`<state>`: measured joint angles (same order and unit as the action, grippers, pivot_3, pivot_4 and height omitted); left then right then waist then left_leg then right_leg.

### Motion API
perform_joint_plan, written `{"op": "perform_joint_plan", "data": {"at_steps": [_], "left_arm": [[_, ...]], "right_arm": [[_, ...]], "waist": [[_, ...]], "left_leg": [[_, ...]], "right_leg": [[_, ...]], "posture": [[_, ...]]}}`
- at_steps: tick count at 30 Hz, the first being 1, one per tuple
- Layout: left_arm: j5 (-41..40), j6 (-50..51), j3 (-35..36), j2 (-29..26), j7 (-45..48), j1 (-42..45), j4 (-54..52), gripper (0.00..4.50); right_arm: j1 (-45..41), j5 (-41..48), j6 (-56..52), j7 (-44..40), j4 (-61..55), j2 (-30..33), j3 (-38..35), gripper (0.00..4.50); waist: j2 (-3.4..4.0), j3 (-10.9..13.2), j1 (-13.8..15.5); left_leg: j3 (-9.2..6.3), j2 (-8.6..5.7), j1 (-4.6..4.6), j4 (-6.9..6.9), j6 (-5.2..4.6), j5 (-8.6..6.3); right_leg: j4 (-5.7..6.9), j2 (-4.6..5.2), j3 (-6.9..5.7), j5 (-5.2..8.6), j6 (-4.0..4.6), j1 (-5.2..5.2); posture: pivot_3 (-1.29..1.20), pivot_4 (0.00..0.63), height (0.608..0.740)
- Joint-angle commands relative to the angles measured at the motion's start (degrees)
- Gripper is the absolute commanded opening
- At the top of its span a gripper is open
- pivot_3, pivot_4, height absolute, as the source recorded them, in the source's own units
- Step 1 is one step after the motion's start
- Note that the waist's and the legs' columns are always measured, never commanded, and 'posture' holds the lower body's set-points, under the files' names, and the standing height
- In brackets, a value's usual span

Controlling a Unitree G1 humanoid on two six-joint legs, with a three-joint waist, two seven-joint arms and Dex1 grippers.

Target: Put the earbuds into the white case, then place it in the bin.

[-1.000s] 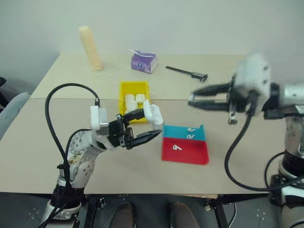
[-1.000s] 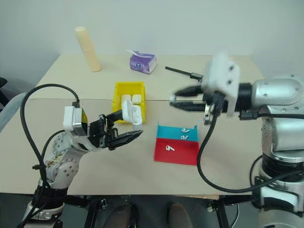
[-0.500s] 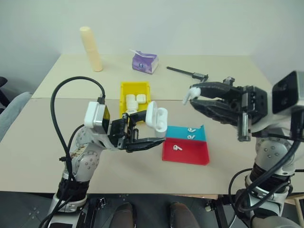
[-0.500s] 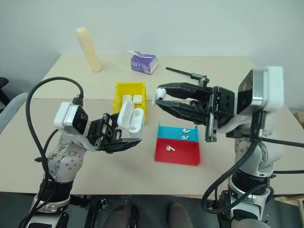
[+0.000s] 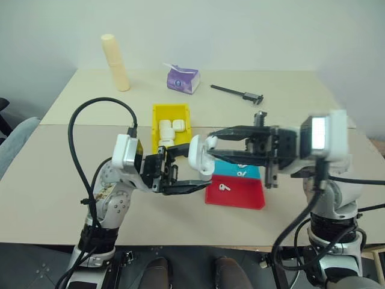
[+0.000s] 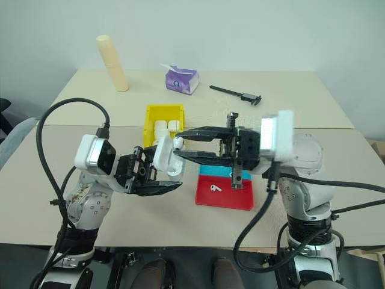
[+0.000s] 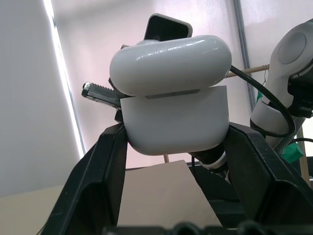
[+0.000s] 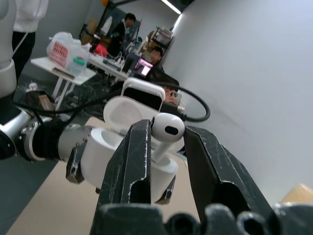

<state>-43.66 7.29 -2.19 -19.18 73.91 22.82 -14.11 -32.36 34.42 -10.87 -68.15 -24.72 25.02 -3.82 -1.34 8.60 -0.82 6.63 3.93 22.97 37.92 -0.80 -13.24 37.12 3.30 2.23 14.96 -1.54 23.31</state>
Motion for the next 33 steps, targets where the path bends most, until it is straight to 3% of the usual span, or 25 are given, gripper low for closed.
{"op": "perform_joint_plan", "data": {"at_steps": [1, 11, 14, 18, 23, 27, 33], "left_arm": [[-0.1, -1.7, 0.1, 0.8, 0.3, 0.7, -1.2, 2.71], [0.4, -2.1, 0.5, 1.8, 0.5, 0.9, -0.9, 2.71], [0.6, -2.4, 0.5, 2.2, 0.6, 1.1, -0.6, 2.71], [1.0, -2.7, 0.4, 2.5, 0.6, 1.4, -0.1, 2.71], [2.4, -3.1, 0.7, 2.4, 0.0, 1.1, 0.7, 2.71], [7.0, -6.9, 3.1, -1.1, 1.2, -0.9, 4.7, 2.71], [12.9, -17.1, 7.9, -8.3, 4.0, -7.5, 12.6, 2.71]], "right_arm": [[0.2, -0.5, 2.4, 0.8, -0.1, 0.9, 0.6, 1.21], [1.1, -0.3, 3.9, 0.6, 0.3, 3.5, 1.5, 1.21], [1.4, 0.1, 4.1, -0.4, 0.1, 4.6, 2.0, 1.80], [2.3, 0.4, 5.4, -1.9, -0.2, 6.0, 2.3, 3.09], [2.7, 1.7, 5.8, -2.9, 0.3, 7.8, 1.2, 3.09], [-0.1, -0.5, -1.3, -0.9, 4.0, 15.1, 0.3, 3.09], [-14.1, -16.0, -9.5, -4.4, 16.4, 24.8, 13.3, 3.09]], "waist": [[0.00, 0.0, 0.0], [0.00, 0.0, 0.0], [0.00, 0.0, 0.0], [-0.01, 0.0, 0.0], [-0.01, 0.0, 0.0], [-0.01, 0.0, 0.0], [0.00, 0.0, -1.0]], "left_leg": [[0.00, 0.00, 0.00, 0.00, 0.00, 0.00], [-0.01, 0.00, 0.00, 0.00, 0.00, 0.00], [-0.01, 0.00, 0.01, 0.00, 0.00, 0.00], [-0.02, 0.00, 0.01, 0.00, 0.00, 0.00], [-0.06, 0.00, 0.01, 0.00, -0.01, 0.00], [-0.07, 0.00, -0.01, 0.00, -0.01, -0.01], [-0.03, 0.06, -0.12, -0.07, -0.02, -0.01]], "right_leg": [[-0.01, 0.00, -0.01, 0.00, 0.00, 0.00], [-0.02, 0.00, 0.00, 0.00, 0.00, -0.01], [-0.02, 0.01, 0.00, 0.00, 0.00, -0.01], [-0.02, 0.01, 0.00, 0.00, 0.00, -0.01], [-0.03, 0.01, 0.00, 0.00, 0.00, -0.01], [-0.04, 0.02, 0.00, 0.00, 0.00, -0.03], [-0.03, 0.01, 0.12, 0.02, 0.06, 0.07]], "posture": [[0.00, 0.150, 0.740], [0.00, 0.150, 0.740], [0.00, 0.150, 0.740], [0.00, 0.150, 0.740], [0.00, 0.150, 0.740], [0.00, 0.150, 0.740], [0.00, 0.150, 0.740]]}}
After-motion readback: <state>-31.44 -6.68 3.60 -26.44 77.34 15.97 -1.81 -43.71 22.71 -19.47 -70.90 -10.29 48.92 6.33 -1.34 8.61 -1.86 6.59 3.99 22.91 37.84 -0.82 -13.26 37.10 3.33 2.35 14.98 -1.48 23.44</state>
